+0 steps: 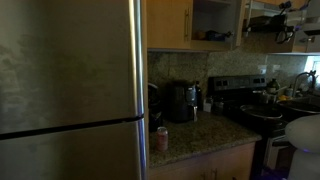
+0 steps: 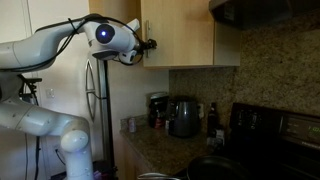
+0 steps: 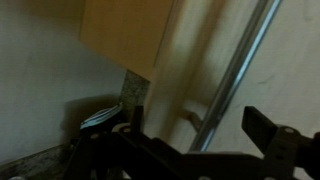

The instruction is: Close the open cabinet door

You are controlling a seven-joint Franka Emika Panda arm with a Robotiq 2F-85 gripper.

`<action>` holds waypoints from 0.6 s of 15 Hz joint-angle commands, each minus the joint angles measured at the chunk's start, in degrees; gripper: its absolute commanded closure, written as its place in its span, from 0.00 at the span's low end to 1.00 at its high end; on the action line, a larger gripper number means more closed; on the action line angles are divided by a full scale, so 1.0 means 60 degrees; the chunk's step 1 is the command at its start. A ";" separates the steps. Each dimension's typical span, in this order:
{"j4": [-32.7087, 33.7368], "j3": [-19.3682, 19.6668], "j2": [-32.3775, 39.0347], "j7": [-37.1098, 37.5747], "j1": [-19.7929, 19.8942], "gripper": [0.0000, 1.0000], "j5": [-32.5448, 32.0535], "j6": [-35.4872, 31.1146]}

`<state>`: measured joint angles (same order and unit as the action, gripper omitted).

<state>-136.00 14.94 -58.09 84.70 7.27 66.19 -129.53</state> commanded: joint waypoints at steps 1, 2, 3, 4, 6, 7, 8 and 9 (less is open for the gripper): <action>0.0626 -0.0494 0.0747 0.0298 -0.0020 0.00 -0.0037 0.1722; 0.0755 -0.0484 0.0799 0.0363 0.0092 0.00 -0.0288 0.2138; 0.0798 -0.0440 0.0855 0.0287 0.0240 0.00 -0.0446 0.2286; 0.0547 -0.0590 0.0827 0.0090 0.0477 0.00 0.0086 0.1603; 0.0768 -0.0583 0.1054 0.0094 0.0519 0.00 -0.0038 0.1909; 0.0791 -0.0581 0.1069 0.0096 0.0536 0.00 -0.0056 0.1956; 0.0794 -0.0573 0.1064 0.0095 0.0547 0.00 -0.0071 0.1975; 0.0682 -0.0634 0.1105 0.0057 0.0655 0.00 0.0108 0.1663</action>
<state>-131.59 12.51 -52.30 86.00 8.06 64.44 -119.56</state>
